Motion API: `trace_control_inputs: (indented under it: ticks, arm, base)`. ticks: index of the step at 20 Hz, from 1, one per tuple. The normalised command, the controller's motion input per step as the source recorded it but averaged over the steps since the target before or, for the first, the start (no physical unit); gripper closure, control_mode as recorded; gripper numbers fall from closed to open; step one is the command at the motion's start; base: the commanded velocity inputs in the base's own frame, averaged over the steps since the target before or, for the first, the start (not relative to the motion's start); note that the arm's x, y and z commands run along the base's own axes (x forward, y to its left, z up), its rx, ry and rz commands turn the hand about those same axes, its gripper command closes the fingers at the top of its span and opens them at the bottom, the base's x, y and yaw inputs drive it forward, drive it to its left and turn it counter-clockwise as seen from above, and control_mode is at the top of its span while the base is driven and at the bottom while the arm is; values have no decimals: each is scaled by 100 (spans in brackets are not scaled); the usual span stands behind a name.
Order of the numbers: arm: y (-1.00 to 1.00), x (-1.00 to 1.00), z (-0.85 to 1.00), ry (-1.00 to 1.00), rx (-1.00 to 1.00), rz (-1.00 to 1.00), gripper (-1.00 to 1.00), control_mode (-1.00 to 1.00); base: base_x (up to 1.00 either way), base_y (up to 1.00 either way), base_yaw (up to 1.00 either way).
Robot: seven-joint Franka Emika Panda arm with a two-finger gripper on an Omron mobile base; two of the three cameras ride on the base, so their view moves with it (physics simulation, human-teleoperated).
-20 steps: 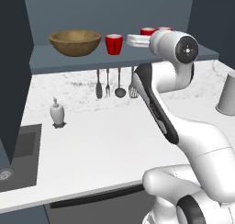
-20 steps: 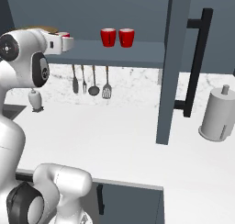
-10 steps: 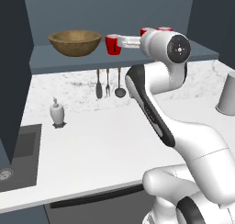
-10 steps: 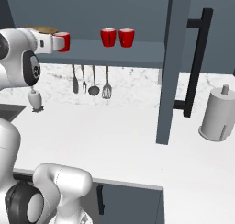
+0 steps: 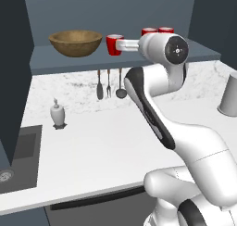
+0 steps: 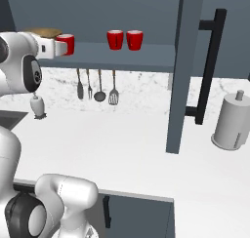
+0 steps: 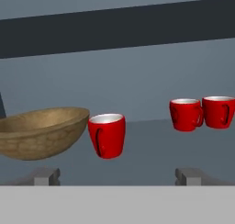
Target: Gather all objects into one cabinet and sort the glasses and bowls to opposite sides.
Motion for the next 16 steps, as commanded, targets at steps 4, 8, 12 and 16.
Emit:
trace_control_inputs:
  ticks: [4,8,12,16]
  arm:
    - [9,16,-40,6,0,0,-100,-100]
    - [0,0,-38,0,0,0,-100,-100]
    - [0,0,-22,0,0,0,-100,-100]
    - [0,0,-4,0,0,0,-100,-100]
  base:
    - [0,0,0]
    - [0,0,0]
    - [0,0,0]
    - [0,0,0]
